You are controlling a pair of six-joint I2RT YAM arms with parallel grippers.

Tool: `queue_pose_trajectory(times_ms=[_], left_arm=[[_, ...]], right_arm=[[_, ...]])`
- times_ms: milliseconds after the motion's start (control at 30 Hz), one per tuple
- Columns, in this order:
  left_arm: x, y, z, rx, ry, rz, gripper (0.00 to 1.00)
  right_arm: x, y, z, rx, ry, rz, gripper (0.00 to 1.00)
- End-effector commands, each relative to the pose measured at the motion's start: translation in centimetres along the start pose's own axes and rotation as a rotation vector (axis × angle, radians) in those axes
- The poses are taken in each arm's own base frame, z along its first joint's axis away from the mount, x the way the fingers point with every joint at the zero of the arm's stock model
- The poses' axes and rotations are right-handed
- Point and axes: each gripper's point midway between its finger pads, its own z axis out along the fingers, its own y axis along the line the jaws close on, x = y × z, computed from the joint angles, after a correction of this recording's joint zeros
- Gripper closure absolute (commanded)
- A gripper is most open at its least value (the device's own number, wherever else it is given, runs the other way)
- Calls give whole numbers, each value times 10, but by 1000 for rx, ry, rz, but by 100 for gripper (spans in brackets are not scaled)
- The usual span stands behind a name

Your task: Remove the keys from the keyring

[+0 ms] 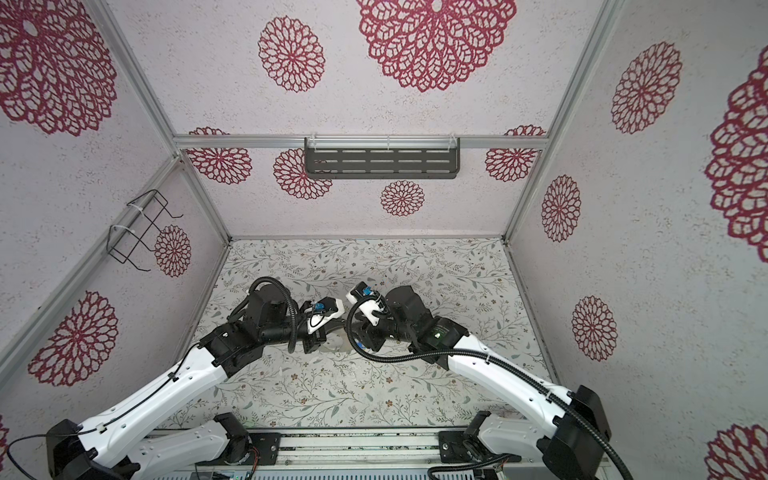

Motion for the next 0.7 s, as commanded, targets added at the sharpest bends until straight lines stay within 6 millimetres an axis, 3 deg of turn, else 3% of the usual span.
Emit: queue_pose_trajectory(times_ms=[0,233,333,567,667], left_arm=[[-27,2,-12,0,-86,40,100],[-31,2,-13,6,-95,39,100],[-30,2,-13,6,-92,38,100],[-19,2,-9,8,-56,31,100],[-17,2,-8,10,-48,29,100]], right_arm=[[-17,4,-5,-8,-57,-24,53],[-16,3,-3,-4,-57,-25,56],[-17,2,-3,0,-57,-26,63],[-25,0,-16,35,-74,-35,88],[-27,1,-21,41,-71,-35,91]])
